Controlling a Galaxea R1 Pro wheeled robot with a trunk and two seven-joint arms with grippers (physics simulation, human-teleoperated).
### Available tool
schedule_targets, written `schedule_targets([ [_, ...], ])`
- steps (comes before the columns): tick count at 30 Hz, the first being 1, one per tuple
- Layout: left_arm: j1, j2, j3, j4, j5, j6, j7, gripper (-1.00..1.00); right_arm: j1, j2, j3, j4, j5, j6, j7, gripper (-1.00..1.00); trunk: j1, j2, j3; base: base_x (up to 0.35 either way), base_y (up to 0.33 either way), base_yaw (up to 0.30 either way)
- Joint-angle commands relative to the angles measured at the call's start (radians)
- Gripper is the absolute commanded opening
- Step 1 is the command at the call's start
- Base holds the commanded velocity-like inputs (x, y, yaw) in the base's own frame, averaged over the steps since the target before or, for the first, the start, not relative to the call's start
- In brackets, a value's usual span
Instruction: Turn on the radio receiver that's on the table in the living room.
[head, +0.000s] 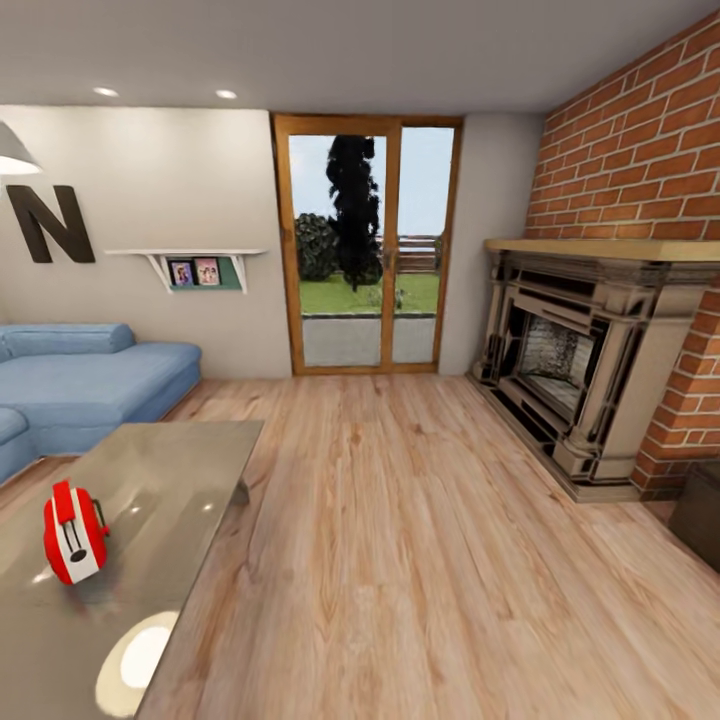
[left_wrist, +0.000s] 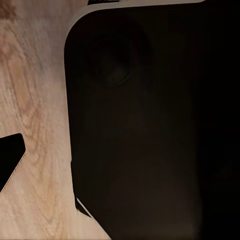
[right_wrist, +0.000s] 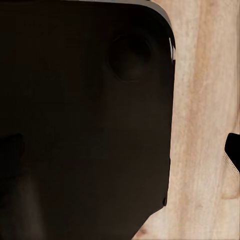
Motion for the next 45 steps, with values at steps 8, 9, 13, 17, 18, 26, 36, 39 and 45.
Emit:
schedule_targets([
  [8,0.0,-0.001,0.0,-0.001,0.0,0.0,0.001,1.0,0.0,0.0,0.001,0.0,0.0,0.0,0.0,1.0,0.0,0.0,0.0,0.323,0.0,0.0],
  [9,0.0,-0.001,0.0,-0.001,0.0,0.0,0.001,1.0,0.0,0.0,0.001,0.0,0.0,0.0,0.0,1.0,0.0,0.0,0.0,0.323,0.0,0.0],
  [13,0.0,-0.002,0.0,-0.002,0.0,0.0,0.001,1.0,0.0,0.0,0.001,0.0,0.0,0.0,0.0,1.0,0.0,0.0,0.0,0.323,0.0,0.0],
  [17,0.0,-0.002,0.0,-0.003,0.0,0.0,0.001,1.0,0.0,0.0,0.001,0.0,0.0,0.0,0.0,1.0,0.0,0.0,0.0,0.323,0.0,0.0],
  [18,0.0,-0.002,0.0,-0.003,0.0,0.0,0.001,1.0,0.0,0.0,0.001,0.0,0.0,0.0,0.0,1.0,0.0,0.0,0.0,0.323,0.0,0.0],
  [26,0.0,-0.002,0.0,-0.003,0.0,0.0,0.001,1.0,0.0,0.0,0.001,0.0,0.0,0.0,0.0,1.0,0.0,0.0,0.0,0.323,0.0,0.0],
  [36,0.0,-0.002,0.0,-0.003,0.0,0.0,0.001,1.0,0.0,0.0,0.001,0.0,0.0,0.0,0.0,1.0,0.0,0.0,0.0,0.323,0.0,0.0],
  [39,0.0,-0.002,0.0,-0.003,0.0,0.0,0.001,1.0,0.0,0.0,0.001,0.0,0.0,0.0,0.0,1.0,0.0,0.0,0.0,0.323,0.0,0.0],
  [45,0.0,-0.002,0.0,-0.003,0.0,0.0,0.001,1.0,0.0,0.0,0.001,0.0,0.0,0.0,0.0,1.0,0.0,0.0,0.0,0.323,0.0,0.0],
])
